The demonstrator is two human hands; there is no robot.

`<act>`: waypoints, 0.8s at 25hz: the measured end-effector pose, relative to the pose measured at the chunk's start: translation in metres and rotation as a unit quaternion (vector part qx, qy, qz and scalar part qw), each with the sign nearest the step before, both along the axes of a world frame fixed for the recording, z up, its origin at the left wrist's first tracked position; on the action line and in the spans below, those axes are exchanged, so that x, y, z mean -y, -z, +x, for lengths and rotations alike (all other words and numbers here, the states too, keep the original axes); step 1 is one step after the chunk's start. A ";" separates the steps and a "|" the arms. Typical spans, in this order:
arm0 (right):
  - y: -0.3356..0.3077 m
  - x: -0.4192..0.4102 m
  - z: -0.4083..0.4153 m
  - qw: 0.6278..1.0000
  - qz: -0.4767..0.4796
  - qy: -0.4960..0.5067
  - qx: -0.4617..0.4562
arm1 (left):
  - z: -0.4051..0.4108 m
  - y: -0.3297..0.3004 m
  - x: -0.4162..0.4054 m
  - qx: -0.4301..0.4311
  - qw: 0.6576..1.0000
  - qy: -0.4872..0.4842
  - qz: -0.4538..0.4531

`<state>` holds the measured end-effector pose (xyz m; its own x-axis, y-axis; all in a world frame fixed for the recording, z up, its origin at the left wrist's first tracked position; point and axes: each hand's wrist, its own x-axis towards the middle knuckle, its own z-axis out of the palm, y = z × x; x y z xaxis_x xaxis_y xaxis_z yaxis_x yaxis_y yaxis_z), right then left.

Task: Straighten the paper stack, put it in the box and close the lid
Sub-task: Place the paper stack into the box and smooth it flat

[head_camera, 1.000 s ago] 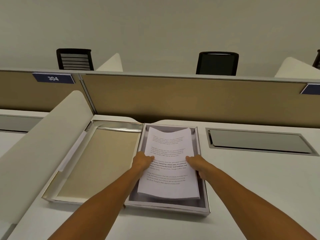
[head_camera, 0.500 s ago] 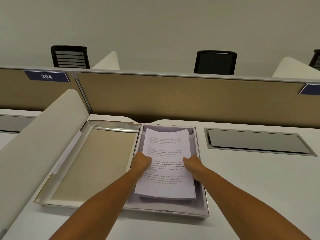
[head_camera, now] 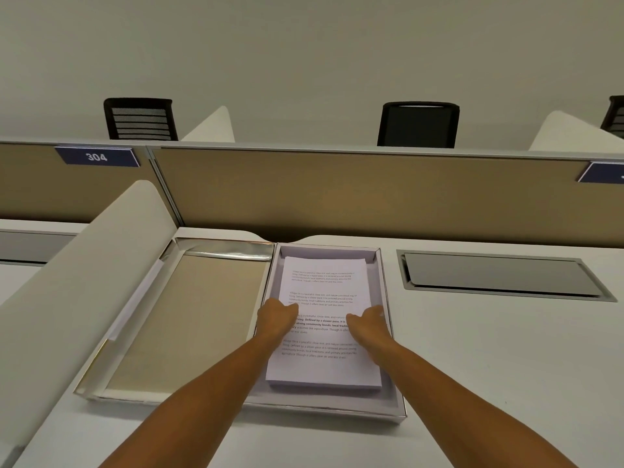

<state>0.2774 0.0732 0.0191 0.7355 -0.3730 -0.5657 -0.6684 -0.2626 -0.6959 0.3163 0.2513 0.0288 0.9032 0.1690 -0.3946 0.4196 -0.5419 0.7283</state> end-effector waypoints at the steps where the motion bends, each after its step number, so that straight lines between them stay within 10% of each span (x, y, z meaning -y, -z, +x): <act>1: 0.000 -0.001 0.001 1.000 0.010 0.005 -0.001 | 0.000 -0.001 0.000 -0.001 1.000 -0.009 -0.009; 15: 0.015 0.002 0.004 0.990 -0.062 -0.124 -0.038 | 0.000 0.013 -0.012 0.002 0.976 0.154 0.155; 20: -0.002 0.004 0.015 0.955 -0.185 -0.175 0.154 | -0.018 -0.004 -0.013 0.122 0.907 0.277 0.292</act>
<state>0.2920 0.0691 0.0215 0.9619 -0.2061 -0.1796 -0.2731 -0.6985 -0.6614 0.2981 0.2644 0.0325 0.9618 -0.2220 -0.1603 -0.1705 -0.9436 0.2838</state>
